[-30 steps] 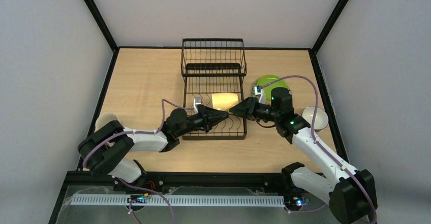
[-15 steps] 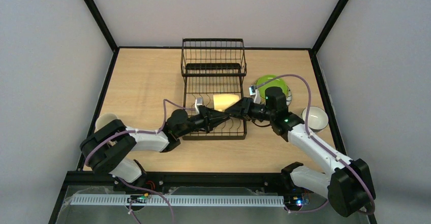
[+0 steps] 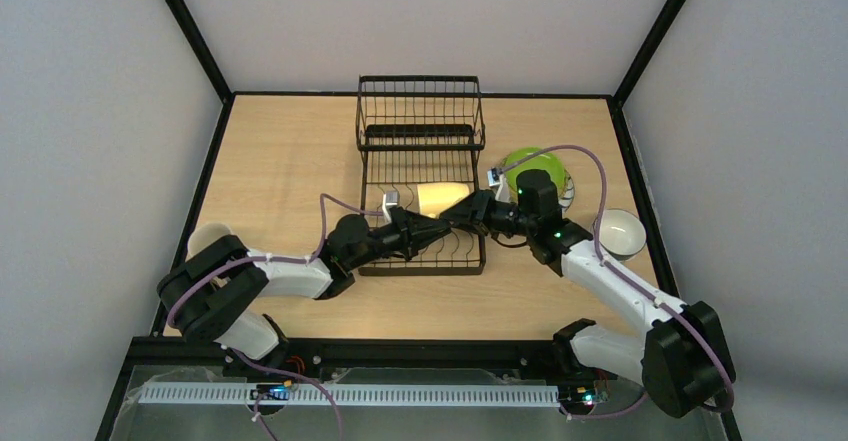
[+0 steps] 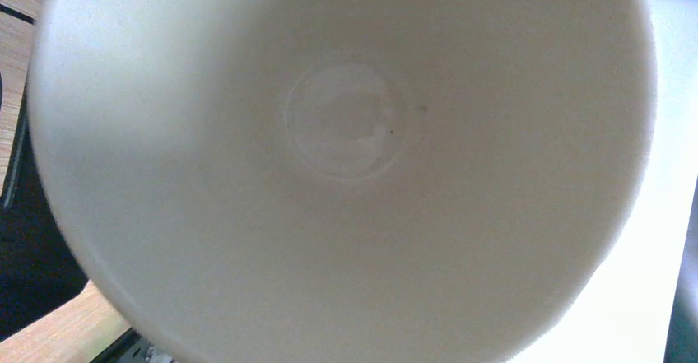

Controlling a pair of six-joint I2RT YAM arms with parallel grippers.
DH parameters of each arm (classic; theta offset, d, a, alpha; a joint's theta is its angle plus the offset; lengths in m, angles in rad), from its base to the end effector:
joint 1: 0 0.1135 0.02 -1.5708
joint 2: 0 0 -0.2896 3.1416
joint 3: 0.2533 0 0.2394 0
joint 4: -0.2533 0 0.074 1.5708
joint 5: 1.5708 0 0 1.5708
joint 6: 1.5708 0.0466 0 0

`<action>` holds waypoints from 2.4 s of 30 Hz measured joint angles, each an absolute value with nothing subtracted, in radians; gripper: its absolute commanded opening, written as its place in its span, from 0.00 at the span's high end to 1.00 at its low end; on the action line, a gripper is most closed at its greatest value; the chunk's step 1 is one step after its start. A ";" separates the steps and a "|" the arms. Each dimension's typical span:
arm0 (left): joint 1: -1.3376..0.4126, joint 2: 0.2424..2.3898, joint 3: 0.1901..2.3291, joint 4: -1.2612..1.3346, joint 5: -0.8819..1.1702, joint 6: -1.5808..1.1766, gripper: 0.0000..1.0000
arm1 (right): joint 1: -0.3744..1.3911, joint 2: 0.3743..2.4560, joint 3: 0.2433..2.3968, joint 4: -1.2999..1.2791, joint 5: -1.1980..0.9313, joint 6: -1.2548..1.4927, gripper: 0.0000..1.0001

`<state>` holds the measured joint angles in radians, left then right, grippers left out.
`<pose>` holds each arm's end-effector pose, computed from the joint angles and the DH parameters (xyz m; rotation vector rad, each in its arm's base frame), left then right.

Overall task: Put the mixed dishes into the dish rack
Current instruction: Pass from the left arm to the right, then turn the cup upside down over the dish rack.

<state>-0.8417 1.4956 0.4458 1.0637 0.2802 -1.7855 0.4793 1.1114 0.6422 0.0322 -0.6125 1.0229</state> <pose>0.1799 -0.2207 0.2328 -0.6787 1.9822 -2.1084 0.1891 0.1285 0.2743 0.1676 2.2865 1.4959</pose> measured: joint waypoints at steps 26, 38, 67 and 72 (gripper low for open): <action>-0.838 1.426 0.446 0.928 0.287 -1.579 0.89 | 0.511 1.158 0.644 0.060 -0.583 1.187 1.00; -0.851 1.300 0.455 0.629 0.326 -1.521 0.26 | 0.516 1.158 0.644 0.032 -0.542 1.073 1.00; -0.851 0.906 0.442 -0.027 0.170 -1.368 0.19 | 0.690 1.253 0.830 -0.216 -0.130 0.546 1.00; -0.851 0.836 0.442 -0.111 0.139 -1.361 0.19 | 0.772 1.304 0.838 -0.230 0.060 0.418 1.00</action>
<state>-0.8509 0.8356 0.4419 -0.1112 0.1394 -1.3605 0.7715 1.3041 0.8383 -0.2302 0.0597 0.4179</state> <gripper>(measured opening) 0.814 0.143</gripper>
